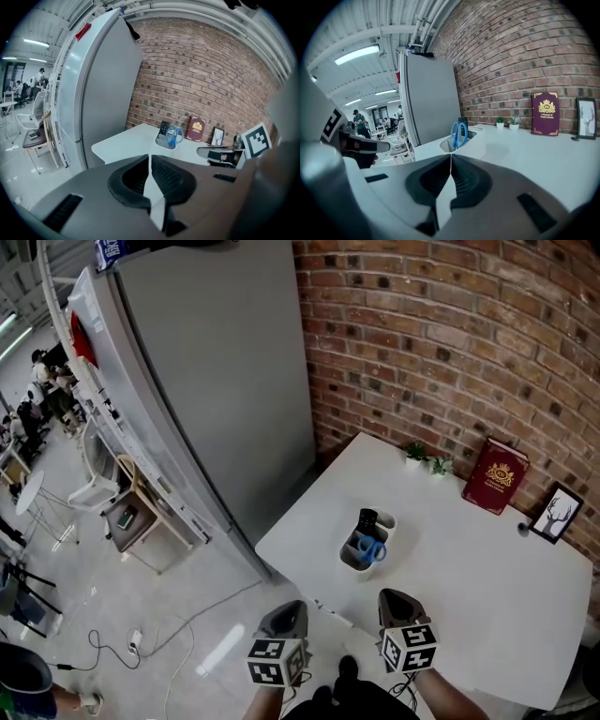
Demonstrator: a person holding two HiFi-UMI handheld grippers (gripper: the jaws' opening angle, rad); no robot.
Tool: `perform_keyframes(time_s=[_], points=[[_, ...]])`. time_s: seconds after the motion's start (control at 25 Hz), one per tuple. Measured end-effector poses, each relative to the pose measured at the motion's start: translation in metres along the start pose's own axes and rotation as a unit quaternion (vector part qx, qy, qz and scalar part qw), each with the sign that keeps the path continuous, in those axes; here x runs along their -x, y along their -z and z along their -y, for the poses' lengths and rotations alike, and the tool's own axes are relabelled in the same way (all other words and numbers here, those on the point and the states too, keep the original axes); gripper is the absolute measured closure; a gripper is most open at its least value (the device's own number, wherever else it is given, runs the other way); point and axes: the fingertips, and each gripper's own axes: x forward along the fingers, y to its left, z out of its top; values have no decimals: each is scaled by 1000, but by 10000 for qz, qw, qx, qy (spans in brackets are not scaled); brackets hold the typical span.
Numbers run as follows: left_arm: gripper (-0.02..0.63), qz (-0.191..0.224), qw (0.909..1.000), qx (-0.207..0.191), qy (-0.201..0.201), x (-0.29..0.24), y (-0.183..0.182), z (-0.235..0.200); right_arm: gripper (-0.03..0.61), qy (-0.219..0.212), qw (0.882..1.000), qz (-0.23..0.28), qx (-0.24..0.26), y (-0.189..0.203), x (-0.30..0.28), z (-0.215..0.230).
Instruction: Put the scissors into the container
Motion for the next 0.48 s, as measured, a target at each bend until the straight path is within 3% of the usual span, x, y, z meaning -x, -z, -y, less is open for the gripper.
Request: perform_keyframes(time_s=[0.48], points=[[592, 71, 9997, -170, 155, 15, 2, 4, 578, 198, 9998, -11, 90, 0, 39, -12]])
